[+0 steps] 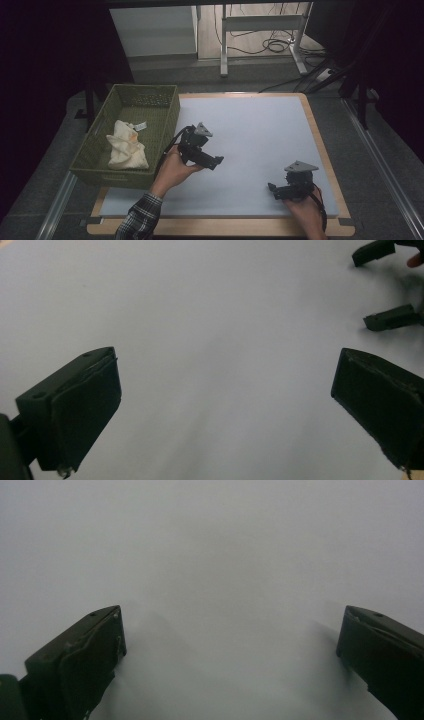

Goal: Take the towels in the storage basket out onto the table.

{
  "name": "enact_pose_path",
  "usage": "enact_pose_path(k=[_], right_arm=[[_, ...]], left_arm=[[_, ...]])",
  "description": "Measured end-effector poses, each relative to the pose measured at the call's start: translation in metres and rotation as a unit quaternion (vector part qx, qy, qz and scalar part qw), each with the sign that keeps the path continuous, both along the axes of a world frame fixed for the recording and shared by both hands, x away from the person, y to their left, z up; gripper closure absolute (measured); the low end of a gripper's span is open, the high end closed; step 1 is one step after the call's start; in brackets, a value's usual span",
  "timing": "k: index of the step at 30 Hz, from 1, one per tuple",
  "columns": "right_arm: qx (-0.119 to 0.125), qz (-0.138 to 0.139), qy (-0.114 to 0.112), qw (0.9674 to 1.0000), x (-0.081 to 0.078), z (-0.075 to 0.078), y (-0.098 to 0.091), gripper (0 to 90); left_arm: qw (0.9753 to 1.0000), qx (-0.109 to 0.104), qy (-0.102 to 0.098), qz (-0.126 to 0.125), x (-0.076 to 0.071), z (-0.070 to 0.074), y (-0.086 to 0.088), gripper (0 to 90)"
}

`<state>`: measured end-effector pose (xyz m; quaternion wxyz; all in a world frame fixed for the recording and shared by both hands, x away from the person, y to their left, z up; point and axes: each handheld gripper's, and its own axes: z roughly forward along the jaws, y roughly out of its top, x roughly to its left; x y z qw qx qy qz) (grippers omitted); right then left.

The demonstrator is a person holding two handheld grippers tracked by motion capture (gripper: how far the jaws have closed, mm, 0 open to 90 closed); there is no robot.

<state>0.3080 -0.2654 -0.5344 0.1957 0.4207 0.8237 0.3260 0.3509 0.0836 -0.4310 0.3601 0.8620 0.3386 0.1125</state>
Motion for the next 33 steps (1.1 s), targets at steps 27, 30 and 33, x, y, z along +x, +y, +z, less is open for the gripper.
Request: enact_pose_path(k=[27, 30, 33], right_arm=[[0.0, 0.0, 0.0, 1.0, 0.0, 0.0, 0.0, 0.0], [0.0, 0.0, 0.0, 1.0, 0.0, 0.0, 0.0, 0.0], [0.0, 0.0, 0.0, 1.0, 0.0, 0.0, 0.0, 0.0]], left_arm=[[0.9911, 0.032, -0.01, 0.129, 0.043, 0.017, 0.102, 0.2], [0.9889, 0.031, -0.008, 0.145, 0.045, 0.016, 0.115, 0.2], [0.9866, 0.03, -0.009, 0.16, 0.047, 0.017, 0.13, 0.3]])
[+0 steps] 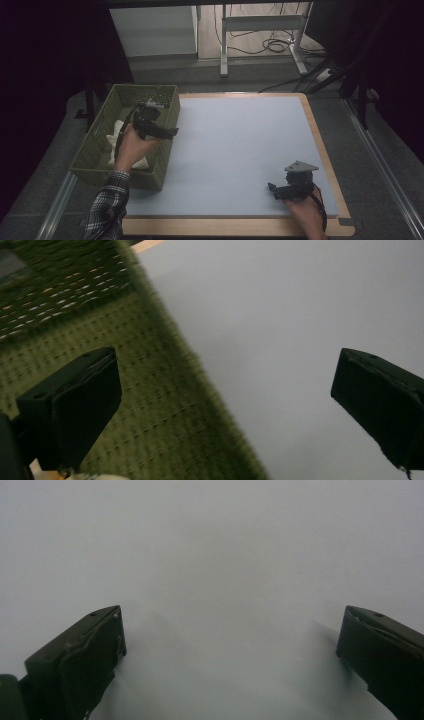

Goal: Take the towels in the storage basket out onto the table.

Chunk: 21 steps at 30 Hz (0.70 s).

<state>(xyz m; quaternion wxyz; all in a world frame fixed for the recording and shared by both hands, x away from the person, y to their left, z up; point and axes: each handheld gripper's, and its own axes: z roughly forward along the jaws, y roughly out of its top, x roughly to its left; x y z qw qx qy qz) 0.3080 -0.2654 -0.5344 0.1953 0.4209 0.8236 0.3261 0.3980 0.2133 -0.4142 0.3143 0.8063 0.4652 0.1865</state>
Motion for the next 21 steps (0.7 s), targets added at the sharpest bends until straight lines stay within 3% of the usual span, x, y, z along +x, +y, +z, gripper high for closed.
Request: enact_pose_path(k=[14, 20, 21], right_arm=[[0.0, 0.0, 0.0, 1.0, 0.0, 0.0, 0.0, 0.0], [0.0, 0.0, 0.0, 1.0, 0.0, 0.0, 0.0, 0.0], [0.0, 0.0, 0.0, 1.0, 0.0, 0.0, 0.0, 0.0]], left_arm=[[0.9978, -0.007, 0.013, 0.065, 0.007, -0.01, 0.058, 0.2], [0.995, -0.015, 0.042, 0.089, 0.013, -0.026, 0.084, 0.0], [0.9937, -0.016, 0.052, 0.098, 0.015, -0.032, 0.09, 0.0]])
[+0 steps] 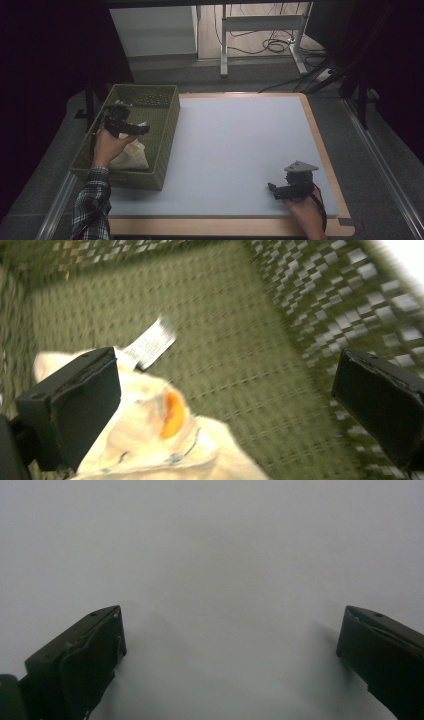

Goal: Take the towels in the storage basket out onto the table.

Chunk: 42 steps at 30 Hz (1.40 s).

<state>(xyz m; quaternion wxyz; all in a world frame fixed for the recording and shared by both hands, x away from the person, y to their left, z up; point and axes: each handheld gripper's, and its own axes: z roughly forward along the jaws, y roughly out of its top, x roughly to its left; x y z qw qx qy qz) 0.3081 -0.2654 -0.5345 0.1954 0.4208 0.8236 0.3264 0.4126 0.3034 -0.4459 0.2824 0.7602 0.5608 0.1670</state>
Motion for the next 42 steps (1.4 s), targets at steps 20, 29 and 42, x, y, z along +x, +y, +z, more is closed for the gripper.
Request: enact_pose_path(k=[20, 29, 42], right_arm=[[0.0, 0.0, 0.0, 1.0, 0.0, 0.0, 0.0, 0.0], [0.0, 0.0, 0.0, 1.0, 0.0, 0.0, 0.0, 0.0], [0.0, 0.0, 0.0, 1.0, 0.0, 0.0, 0.0, 0.0]], left_arm=[[0.9836, 0.037, 0.169, 0.05, 0.018, -0.06, 0.034, 3.6], [0.9734, 0.037, 0.223, 0.034, 0.018, -0.064, 0.027, 35.9], [0.9795, 0.038, 0.197, 0.015, 0.017, -0.047, 0.021, 75.1]])
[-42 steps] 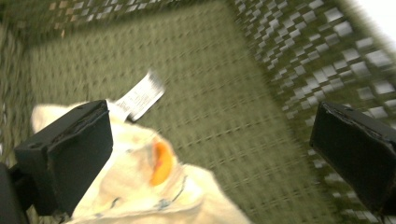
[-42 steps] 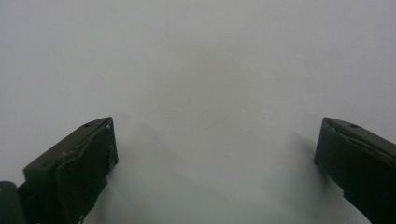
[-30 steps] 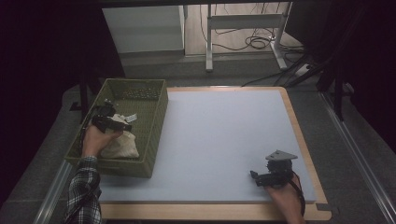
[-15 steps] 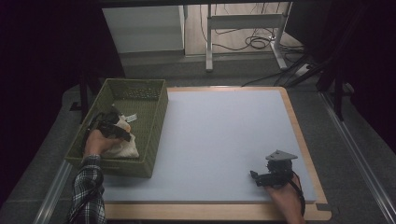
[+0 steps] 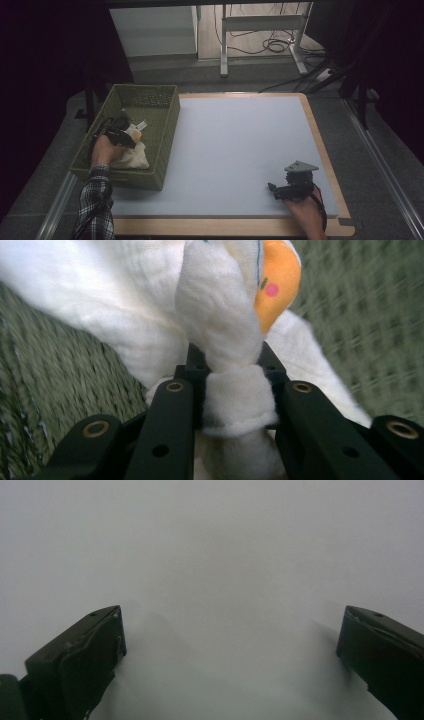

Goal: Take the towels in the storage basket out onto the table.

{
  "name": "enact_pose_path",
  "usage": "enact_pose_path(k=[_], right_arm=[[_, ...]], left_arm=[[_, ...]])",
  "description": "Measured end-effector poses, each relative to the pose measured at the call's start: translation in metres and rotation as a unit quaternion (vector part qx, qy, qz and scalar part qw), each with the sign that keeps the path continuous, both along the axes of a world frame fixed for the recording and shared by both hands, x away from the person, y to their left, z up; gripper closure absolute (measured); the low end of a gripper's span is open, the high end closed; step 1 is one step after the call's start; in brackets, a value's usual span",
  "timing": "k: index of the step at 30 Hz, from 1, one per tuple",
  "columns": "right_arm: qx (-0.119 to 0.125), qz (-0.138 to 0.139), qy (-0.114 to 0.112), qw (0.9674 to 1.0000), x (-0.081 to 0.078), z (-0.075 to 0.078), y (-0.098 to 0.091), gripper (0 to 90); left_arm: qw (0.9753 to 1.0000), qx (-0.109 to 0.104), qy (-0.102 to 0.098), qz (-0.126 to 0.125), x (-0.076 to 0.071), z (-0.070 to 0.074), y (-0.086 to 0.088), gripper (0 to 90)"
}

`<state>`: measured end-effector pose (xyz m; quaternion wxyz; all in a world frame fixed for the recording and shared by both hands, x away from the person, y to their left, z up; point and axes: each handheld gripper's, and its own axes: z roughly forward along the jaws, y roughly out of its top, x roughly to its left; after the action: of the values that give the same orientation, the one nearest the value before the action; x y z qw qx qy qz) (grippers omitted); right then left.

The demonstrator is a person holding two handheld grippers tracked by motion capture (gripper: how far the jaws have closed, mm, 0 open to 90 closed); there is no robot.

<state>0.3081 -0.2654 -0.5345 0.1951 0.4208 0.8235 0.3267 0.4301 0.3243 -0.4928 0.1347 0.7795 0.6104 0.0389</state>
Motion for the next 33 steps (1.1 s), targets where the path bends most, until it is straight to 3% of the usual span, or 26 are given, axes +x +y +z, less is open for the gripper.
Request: enact_pose_path(k=[1, 3, 5, 9, 10, 12, 17, 18, 27, 33], right_arm=[[0.0, 0.0, 0.0, 1.0, 0.0, 0.0, 0.0, 0.0], [0.0, 0.0, 0.0, 1.0, 0.0, 0.0, 0.0, 0.0], [0.0, 0.0, 0.0, 1.0, 0.0, 0.0, 0.0, 0.0], [0.0, 0.0, 0.0, 1.0, 0.0, 0.0, 0.0, 0.0], [0.0, 0.0, 0.0, 1.0, 0.0, 0.0, 0.0, 0.0], [0.0, 0.0, 0.0, 1.0, 0.0, 0.0, 0.0, 0.0], [0.0, 0.0, 0.0, 1.0, 0.0, 0.0, 0.0, 0.0], [0.0, 0.0, 0.0, 1.0, 0.0, 0.0, 0.0, 0.0], [0.0, 0.0, 0.0, 1.0, 0.0, 0.0, 0.0, 0.0], [0.0, 0.0, 0.0, 1.0, 0.0, 0.0, 0.0, 0.0]], left_arm=[[0.9998, -0.011, -0.015, -0.004, -0.002, 0.01, 0.001, 75.0], [0.9997, -0.013, -0.022, -0.007, -0.004, 0.014, 0.001, 74.9], [0.9987, -0.022, -0.045, -0.012, -0.008, 0.029, 0.001, 74.5], [0.9975, -0.034, -0.061, -0.017, -0.012, 0.04, 0.001, 74.4], [0.996, -0.047, -0.075, -0.014, -0.015, 0.049, 0.001, 74.4], [0.9947, -0.055, -0.085, -0.018, -0.018, 0.055, 0.002, 74.4], [0.9928, -0.057, -0.103, -0.025, -0.023, 0.065, 0.001, 74.4], [0.9912, -0.061, -0.114, -0.026, -0.025, 0.07, 0.001, 74.4], [0.9874, -0.067, -0.14, -0.03, -0.033, 0.088, 0.001, 74.4], [0.9845, -0.073, -0.157, -0.032, -0.04, 0.107, 0.002, 74.3]])
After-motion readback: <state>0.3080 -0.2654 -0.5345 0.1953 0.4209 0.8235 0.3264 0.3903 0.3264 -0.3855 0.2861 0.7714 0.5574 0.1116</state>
